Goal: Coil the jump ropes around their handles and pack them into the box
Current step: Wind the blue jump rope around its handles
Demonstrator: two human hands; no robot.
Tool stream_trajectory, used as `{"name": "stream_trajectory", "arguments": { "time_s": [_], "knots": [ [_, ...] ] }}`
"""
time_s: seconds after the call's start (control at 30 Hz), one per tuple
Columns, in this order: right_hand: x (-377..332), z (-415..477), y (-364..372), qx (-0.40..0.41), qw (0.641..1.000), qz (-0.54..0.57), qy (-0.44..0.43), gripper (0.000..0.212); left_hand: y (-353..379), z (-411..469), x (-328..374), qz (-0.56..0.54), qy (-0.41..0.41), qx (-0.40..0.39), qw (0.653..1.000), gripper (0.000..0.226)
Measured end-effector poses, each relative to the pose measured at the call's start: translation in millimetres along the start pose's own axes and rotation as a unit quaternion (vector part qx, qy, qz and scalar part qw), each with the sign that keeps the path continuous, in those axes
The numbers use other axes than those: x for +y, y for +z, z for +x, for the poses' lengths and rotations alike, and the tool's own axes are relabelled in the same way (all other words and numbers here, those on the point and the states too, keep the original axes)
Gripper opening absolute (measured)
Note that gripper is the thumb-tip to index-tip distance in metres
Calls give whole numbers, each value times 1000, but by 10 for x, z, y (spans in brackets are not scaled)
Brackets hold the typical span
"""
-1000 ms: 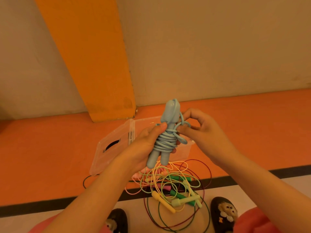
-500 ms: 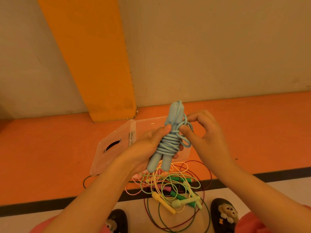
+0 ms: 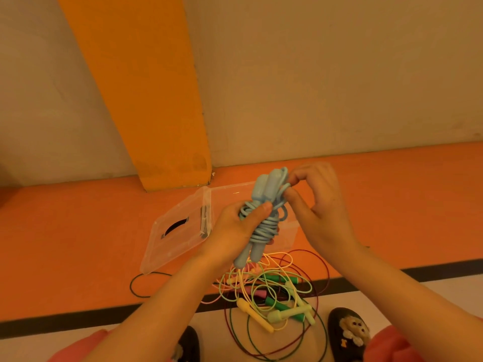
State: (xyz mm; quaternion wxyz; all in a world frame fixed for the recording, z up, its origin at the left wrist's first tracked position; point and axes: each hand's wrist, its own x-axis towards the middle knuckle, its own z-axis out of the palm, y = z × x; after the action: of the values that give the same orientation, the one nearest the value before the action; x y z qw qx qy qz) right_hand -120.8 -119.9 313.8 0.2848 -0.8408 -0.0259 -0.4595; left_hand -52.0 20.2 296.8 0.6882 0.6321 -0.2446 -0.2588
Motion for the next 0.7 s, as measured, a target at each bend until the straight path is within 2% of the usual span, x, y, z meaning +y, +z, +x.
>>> {"name": "stream_trajectory", "arguments": {
  "time_s": [0.1,0.2,0.27,0.4,0.53,0.7],
  "knots": [
    [-5,-15,-6,4,1000,15,12,12,-14,20,2,35,18,27,999,37],
    [6,-22,-14,-2,1000,22,19,11,-15,39,-7,74,42,55,995,14],
    [28,-12,-13,-15,999,20,30,12,-18,41,-13,81,46,73,993,6],
    [82,29,-13,-66,995,29,66,19,-52,62,-48,58,5,87,995,29],
    [52,30,1,-71,994,44,67,24,-23,35,-13,18,-19,98,995,42],
    [-2,5,-5,-51,996,36,60,37,10,51,28,14,5,120,993,20]
  ]
}}
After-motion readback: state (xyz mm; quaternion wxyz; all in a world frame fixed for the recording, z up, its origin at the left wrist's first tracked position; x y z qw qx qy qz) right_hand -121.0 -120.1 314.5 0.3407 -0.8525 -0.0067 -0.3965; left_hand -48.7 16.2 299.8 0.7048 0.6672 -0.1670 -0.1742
